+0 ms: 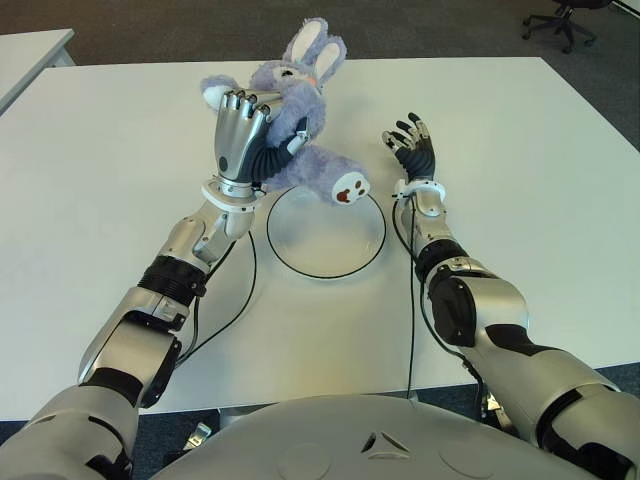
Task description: Put the doll into the plate.
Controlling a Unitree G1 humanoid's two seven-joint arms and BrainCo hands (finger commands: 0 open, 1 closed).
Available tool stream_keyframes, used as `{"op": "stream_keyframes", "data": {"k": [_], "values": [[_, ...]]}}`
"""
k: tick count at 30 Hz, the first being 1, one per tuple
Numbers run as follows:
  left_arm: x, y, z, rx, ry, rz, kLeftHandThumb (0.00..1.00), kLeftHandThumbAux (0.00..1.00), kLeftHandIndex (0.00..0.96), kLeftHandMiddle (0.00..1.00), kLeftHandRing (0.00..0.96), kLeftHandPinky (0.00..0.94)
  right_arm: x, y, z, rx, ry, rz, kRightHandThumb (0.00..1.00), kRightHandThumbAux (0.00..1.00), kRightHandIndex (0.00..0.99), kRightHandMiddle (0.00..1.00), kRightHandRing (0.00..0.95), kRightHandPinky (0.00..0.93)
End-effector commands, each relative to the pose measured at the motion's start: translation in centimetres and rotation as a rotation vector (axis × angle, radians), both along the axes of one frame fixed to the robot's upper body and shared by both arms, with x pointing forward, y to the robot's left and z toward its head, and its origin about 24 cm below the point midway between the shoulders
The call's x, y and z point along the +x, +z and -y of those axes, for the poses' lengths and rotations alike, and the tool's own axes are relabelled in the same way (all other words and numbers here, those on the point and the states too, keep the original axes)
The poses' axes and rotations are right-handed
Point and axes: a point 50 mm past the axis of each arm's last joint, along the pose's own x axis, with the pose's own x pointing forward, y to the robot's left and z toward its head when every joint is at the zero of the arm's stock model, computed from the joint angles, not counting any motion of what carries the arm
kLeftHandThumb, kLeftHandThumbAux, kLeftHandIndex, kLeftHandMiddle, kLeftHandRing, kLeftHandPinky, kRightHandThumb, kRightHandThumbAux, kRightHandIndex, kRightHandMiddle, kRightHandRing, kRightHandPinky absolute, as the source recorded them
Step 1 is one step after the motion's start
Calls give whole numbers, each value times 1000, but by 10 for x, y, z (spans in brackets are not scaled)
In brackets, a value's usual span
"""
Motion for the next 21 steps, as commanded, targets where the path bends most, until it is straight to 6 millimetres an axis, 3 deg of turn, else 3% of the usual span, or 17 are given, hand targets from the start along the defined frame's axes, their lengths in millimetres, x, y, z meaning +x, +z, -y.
{"op": "stream_keyframes", "data": {"k": [1,21], "values": [[-4,-1,3,20,-30,19,503,631,783,882,877,877,-45,-74,1,33,-16,-312,392,790,85,170,191,232],[-9,-7,10,49,-80,-1,469,644,798,894,877,875,-44,-73,0,41,-18,-305,414,796,77,169,191,232]]}}
